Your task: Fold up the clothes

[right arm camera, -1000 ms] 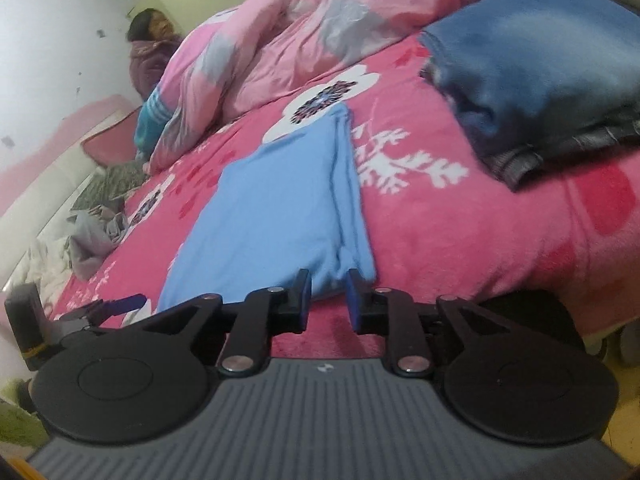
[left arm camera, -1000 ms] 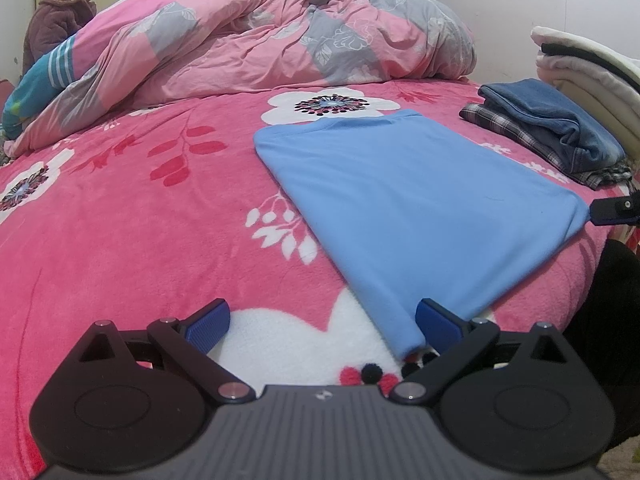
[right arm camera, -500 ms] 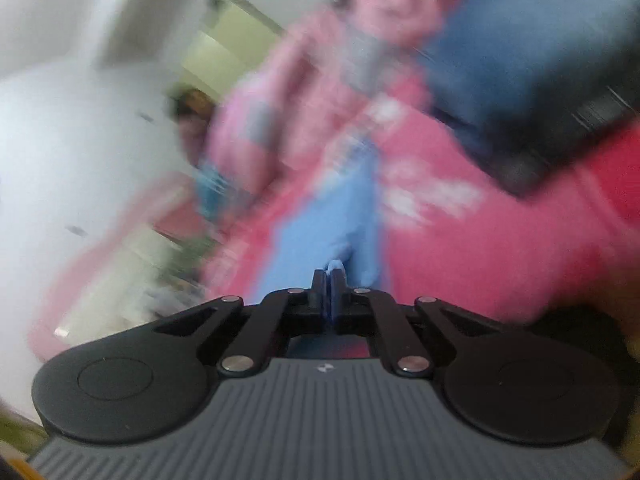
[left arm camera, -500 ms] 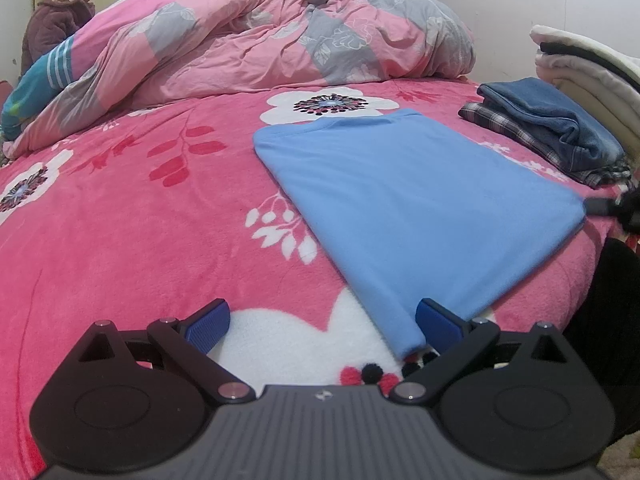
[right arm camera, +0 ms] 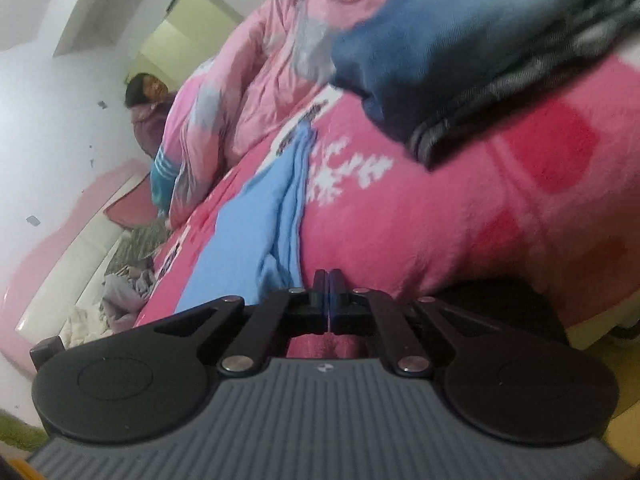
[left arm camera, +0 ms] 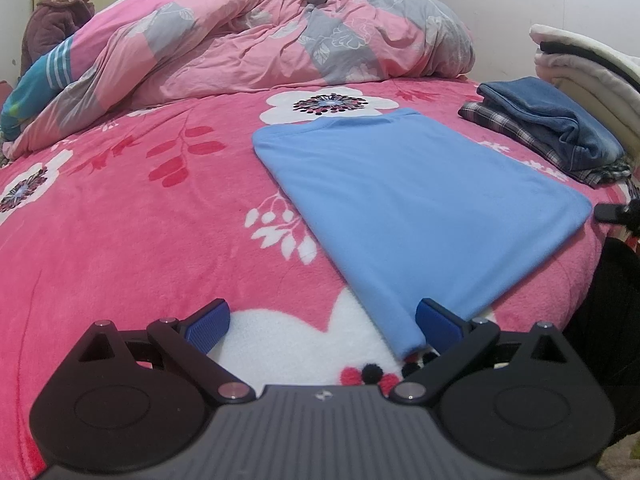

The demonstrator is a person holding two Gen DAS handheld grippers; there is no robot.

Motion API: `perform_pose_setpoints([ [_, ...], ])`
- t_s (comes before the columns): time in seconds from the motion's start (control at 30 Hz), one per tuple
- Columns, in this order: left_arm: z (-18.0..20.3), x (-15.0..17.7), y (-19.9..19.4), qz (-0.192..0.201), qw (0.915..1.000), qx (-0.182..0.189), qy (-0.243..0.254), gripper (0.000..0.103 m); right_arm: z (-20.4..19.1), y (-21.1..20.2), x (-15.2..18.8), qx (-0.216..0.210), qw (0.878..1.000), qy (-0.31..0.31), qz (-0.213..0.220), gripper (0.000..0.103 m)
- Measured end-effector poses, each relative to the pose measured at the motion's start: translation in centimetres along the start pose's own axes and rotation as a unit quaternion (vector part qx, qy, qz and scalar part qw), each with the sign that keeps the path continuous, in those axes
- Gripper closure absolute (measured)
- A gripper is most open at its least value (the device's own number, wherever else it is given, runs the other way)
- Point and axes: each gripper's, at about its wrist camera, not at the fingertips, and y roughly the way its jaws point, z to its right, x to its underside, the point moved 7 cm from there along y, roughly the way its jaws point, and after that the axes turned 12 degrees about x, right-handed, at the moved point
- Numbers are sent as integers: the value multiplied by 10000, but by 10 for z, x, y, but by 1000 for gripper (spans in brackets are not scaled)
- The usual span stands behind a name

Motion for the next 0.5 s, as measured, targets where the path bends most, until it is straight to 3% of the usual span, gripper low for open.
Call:
perform_pose_setpoints([
  [0.1, 1, 0, 0, 5, 10000, -4, -7, 3, -13, -16, -7, 2, 9995, -177, 277, 103],
  [0.2, 1, 0, 0, 8, 10000, -10, -6, 3, -42, -18, -16, -129, 9957, -783, 478, 103],
  [0.3, 1, 0, -1, 24, 10000, -10, -21, 3, -66, -1, -12, -279, 9910, -1248, 385, 102],
  [0.43, 0, 1, -1, 48, 10000, 22, -20, 3, -50, 27, 0, 506, 9864, -1566, -16, 103],
  [0.5, -1, 1, -1, 51, 10000, 40, -27, 3, -57, 20, -5, 475, 9865, -1563, 62, 101],
])
